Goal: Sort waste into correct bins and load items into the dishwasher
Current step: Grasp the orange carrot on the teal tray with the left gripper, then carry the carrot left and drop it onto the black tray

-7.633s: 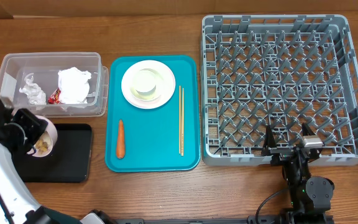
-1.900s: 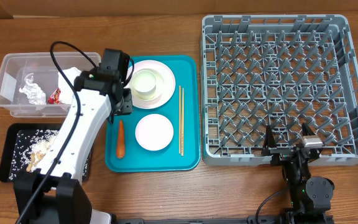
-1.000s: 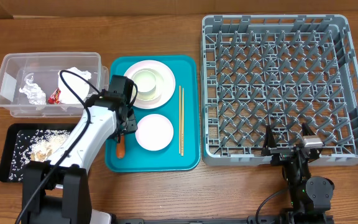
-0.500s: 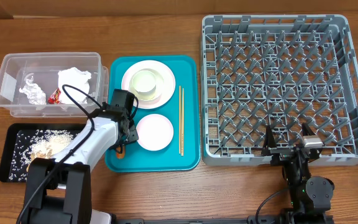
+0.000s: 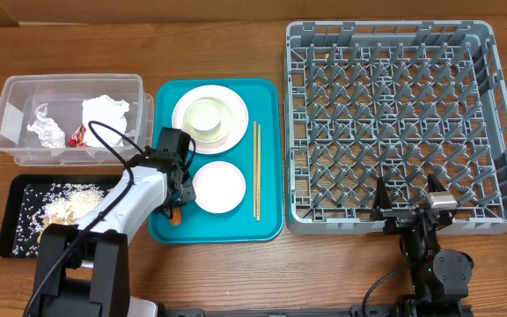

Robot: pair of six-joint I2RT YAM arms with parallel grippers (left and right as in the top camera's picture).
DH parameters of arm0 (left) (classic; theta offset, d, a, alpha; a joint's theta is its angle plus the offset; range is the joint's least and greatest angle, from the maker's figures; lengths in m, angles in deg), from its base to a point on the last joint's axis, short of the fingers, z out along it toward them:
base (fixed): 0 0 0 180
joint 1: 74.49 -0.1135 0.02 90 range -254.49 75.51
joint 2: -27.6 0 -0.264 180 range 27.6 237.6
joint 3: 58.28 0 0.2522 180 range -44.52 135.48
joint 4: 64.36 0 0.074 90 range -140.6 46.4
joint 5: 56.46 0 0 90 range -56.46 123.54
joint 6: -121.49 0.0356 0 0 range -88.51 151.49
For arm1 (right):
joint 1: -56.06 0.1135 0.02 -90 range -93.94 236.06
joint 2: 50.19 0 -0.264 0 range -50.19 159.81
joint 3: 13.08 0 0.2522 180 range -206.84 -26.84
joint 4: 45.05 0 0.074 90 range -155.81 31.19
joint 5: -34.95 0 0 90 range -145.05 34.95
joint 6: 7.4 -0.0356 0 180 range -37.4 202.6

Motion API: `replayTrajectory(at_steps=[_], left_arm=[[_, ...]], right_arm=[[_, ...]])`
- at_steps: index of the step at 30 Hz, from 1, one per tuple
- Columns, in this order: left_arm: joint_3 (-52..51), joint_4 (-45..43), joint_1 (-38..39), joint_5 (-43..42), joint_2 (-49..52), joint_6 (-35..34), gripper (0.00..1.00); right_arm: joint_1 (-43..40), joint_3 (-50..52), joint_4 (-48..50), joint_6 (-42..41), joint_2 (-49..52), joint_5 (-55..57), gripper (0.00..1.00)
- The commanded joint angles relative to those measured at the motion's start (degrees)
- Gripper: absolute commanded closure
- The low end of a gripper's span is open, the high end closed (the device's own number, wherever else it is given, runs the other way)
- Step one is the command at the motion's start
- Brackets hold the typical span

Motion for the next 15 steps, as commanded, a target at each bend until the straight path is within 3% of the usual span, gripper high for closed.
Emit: replayTrajectory(at_steps=[1,8,15], left_arm=[[4.46,3.3,-0.31,0.13,-0.52,0.15,0.96],[18.62,13.46,-0.33,0.59,-0.57,1.81,0.96],[29.09,22.93,-2.32,7.37,-0.94,0.11,0.96]], right_arm=[[-0.22,0.61,0.44,0.04,-0.61,-0.31,0.0],[-0.22,0.61,0.44,0.04,-0.61,-0.31,0.0],[-0.22,0.61,0.44,0.04,-0.61,-0.31,0.0]])
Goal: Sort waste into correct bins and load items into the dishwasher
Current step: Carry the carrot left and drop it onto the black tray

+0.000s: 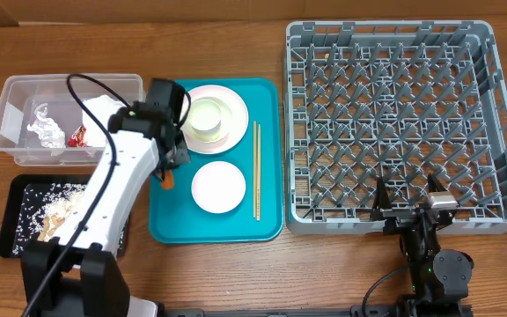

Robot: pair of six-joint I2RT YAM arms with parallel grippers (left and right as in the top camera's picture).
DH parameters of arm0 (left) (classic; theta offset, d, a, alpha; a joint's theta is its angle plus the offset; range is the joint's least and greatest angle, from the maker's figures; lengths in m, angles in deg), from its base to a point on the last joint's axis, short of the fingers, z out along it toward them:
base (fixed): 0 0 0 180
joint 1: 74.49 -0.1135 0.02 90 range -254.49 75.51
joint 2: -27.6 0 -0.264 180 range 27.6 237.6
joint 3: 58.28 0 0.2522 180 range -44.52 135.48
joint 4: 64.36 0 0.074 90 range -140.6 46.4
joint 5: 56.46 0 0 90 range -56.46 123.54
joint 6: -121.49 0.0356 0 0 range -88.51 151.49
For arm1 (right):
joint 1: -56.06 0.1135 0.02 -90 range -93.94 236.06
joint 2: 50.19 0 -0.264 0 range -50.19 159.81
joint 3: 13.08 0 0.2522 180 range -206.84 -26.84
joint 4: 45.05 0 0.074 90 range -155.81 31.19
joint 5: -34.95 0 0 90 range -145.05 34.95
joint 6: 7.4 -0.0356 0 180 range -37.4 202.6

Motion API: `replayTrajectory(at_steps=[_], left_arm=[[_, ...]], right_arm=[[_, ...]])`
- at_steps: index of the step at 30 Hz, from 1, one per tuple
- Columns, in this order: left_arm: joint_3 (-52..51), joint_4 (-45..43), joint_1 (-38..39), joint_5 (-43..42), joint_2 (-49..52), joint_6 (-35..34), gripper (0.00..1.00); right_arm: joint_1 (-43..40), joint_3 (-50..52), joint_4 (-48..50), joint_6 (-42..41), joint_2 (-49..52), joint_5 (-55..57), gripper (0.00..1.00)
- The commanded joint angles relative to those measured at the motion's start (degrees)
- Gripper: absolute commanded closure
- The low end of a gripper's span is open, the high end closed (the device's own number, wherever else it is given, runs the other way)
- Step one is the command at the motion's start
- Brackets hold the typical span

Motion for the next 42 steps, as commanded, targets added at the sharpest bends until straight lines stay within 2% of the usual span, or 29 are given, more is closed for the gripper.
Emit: replayTrajectory(at_steps=[1,6,14,15,23,27,33,42], left_arm=[[5.25,3.72,-2.67,4.63,-1.27,-0.74,0.96],[6.43,5.55,-8.85,4.7,-4.59,-3.8,0.96],[5.25,4.63,-23.8,2.6,-7.96,-11.91,0.96],[3.89,3.15,-26.84,0.85,-7.96,-11.93,0.96],[-5.01,-4.22,-35.6,-3.93,-7.96,-14.62,0.96],[-9.94,-9.11,-39.36,-5.9,-7.93,-15.76,0.96],[-15.61,-16.87,-43.78,-13.2,-7.93,-15.8,0.96],[-17.79,-21.29,-44.19,-15.04,-7.58,-18.95,0.96]], right_arm=[[-0.2,0.61,0.44,0.02,-0.57,-0.31,0.0],[-0.2,0.61,0.44,0.02,-0.57,-0.31,0.0],[-0.2,0.61,0.44,0.02,-0.57,-0.31,0.0],[-0.2,0.61,0.44,0.02,-0.57,-0.31,0.0],[-0.2,0.61,0.44,0.02,-0.57,-0.31,0.0],[-0.2,0.61,0.44,0.02,-0.57,-0.31,0.0],[-0.2,0.61,0.44,0.02,-0.57,-0.31,0.0],[-0.2,0.61,0.44,0.02,-0.57,-0.31,0.0]])
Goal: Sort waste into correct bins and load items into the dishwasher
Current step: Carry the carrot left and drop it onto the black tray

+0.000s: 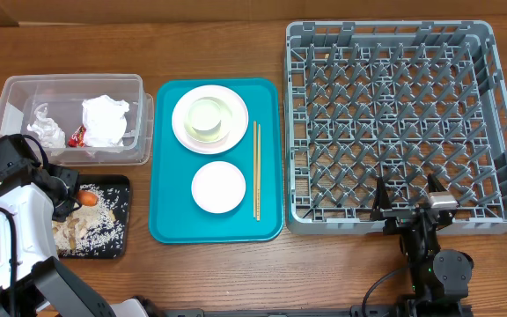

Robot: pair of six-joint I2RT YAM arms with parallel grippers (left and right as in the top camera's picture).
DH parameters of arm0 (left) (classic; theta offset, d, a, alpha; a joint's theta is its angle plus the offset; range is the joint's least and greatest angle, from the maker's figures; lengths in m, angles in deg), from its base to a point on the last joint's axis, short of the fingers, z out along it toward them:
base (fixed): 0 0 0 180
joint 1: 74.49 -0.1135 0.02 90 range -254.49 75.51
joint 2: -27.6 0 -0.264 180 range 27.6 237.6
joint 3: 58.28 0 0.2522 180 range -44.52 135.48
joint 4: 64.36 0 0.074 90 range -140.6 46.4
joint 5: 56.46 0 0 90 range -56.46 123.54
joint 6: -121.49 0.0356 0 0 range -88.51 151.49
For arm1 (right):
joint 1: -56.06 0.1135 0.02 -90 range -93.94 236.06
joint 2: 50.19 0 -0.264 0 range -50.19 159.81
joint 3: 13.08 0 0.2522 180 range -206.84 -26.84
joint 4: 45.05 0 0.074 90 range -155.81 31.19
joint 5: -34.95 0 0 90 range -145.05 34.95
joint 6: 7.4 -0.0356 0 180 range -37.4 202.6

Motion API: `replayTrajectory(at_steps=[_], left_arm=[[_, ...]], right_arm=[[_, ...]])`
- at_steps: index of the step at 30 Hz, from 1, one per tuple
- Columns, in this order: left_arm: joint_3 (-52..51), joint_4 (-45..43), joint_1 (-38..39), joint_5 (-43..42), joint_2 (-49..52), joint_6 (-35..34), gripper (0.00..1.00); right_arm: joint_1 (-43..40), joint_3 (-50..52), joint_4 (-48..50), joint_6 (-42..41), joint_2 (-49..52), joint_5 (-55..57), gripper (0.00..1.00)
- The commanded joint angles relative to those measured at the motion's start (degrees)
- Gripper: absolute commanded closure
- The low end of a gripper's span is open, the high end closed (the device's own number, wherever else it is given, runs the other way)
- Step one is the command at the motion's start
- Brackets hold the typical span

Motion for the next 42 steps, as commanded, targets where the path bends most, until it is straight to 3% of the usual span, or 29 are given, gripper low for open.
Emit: replayTrajectory(at_steps=[1,12,25,33,42], left_arm=[[-0.74,-0.87,-0.26,-1.46,-0.2,-3.41,0.96],[-7.32,-11.82,-0.26,0.2,1.14,-9.18,0.96],[-8.37,-14.51,-0.26,4.07,1.14,-12.17,0.94],[-8.39,-14.93,-0.26,7.76,1.16,-12.13,0.86],[-8.41,-18.69,-0.26,6.91,7.72,-12.13,0.91]], right_arm=[[-0.22,0.61,0.44,0.07,-0.57,-0.31,0.0],[-0.22,0.61,0.44,0.07,-0.57,-0.31,0.0],[-0.22,0.61,0.44,0.07,-0.57,-0.31,0.0],[-0.22,0.61,0.44,0.07,-0.57,-0.31,0.0],[-0.22,0.61,0.44,0.07,-0.57,-0.31,0.0]])
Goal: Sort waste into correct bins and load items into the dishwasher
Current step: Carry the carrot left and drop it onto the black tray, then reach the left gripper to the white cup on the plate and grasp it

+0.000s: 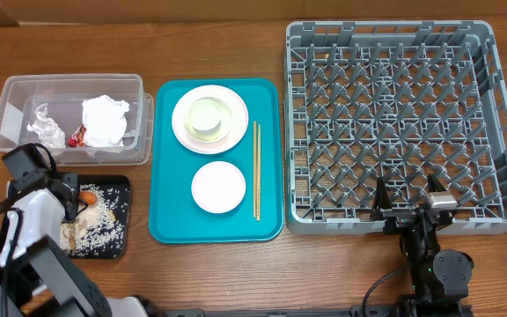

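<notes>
My left gripper (76,195) is low over the black tray (117,248), which is strewn with rice. A small orange food scrap (86,200) sits right at its fingertips; from overhead I cannot see whether the fingers still hold it. The teal tray (161,224) carries a white plate with a pale green bowl (209,117) on it, a small white plate (217,187) and a pair of chopsticks (255,167). The grey dishwasher rack (394,114) stands at the right. At the rack's front edge my right gripper (405,204) rests open, holding nothing.
A clear plastic bin (7,114) behind the black tray holds crumpled white paper, clear wrap and a red wrapper. The bin's right wall stands close to the teal tray's left rim. The left arm's cable loops beside the black tray.
The left arm's wrist has moved slightly forward and to the right over the black tray. The orange scrap is still at the fingertips in about the same spot. The right arm has not moved.
My left gripper was down at the teal tray's front left corner on an orange scrap. Then it carried the scrap higher up the tray's left side. By 1.4 s ago it was over the black tray, where scrap and gripper still are.
</notes>
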Robot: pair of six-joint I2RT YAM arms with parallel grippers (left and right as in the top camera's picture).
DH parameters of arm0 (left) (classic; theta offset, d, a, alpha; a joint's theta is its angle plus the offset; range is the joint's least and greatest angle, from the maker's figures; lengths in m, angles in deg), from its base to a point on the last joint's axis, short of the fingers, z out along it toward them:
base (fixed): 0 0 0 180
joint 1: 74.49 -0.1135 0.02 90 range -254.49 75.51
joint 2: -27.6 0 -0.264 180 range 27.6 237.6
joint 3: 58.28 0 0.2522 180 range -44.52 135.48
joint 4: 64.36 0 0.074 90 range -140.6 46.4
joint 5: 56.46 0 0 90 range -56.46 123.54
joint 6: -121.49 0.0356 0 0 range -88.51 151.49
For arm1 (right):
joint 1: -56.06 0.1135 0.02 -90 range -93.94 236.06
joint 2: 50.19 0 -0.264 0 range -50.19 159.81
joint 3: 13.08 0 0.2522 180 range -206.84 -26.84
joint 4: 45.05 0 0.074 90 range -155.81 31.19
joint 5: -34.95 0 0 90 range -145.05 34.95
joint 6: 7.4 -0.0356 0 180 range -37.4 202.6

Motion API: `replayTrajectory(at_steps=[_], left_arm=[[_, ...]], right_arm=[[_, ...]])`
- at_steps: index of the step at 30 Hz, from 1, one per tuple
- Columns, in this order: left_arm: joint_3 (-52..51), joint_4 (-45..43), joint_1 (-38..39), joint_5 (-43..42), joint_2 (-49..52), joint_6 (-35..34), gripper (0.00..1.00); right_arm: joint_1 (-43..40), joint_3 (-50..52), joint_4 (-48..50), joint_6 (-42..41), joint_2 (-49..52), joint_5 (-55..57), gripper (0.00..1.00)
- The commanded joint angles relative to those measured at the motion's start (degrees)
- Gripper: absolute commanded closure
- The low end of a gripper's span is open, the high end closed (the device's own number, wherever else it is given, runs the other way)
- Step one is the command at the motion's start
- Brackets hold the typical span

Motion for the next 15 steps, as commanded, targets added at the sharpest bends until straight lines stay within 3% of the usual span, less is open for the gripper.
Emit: replayTrajectory(at_steps=[1,4,7,9,12,15], left_arm=[[-0.48,-2.82,-0.26,-0.15,3.61,-0.76,0.91],[-0.48,-3.89,-0.24,-3.15,3.87,-0.74,0.87],[-0.48,-4.09,-0.26,-3.56,3.85,-0.61,0.69],[-0.44,-4.13,-0.26,-3.52,3.85,0.98,0.65],[0.35,-3.8,-0.31,-3.54,3.08,5.57,0.43],[2.03,-2.49,-0.28,-3.5,0.04,9.64,0.38]], right_arm=[[-0.22,0.61,0.44,0.04,-0.57,-0.31,0.0],[-0.22,0.61,0.44,0.04,-0.57,-0.31,0.0],[-0.22,0.61,0.44,0.04,-0.57,-0.31,0.0],[-0.22,0.61,0.44,0.04,-0.57,-0.31,0.0],[-0.22,0.61,0.44,0.04,-0.57,-0.31,0.0],[-0.22,0.61,0.44,0.04,-0.57,-0.31,0.0]])
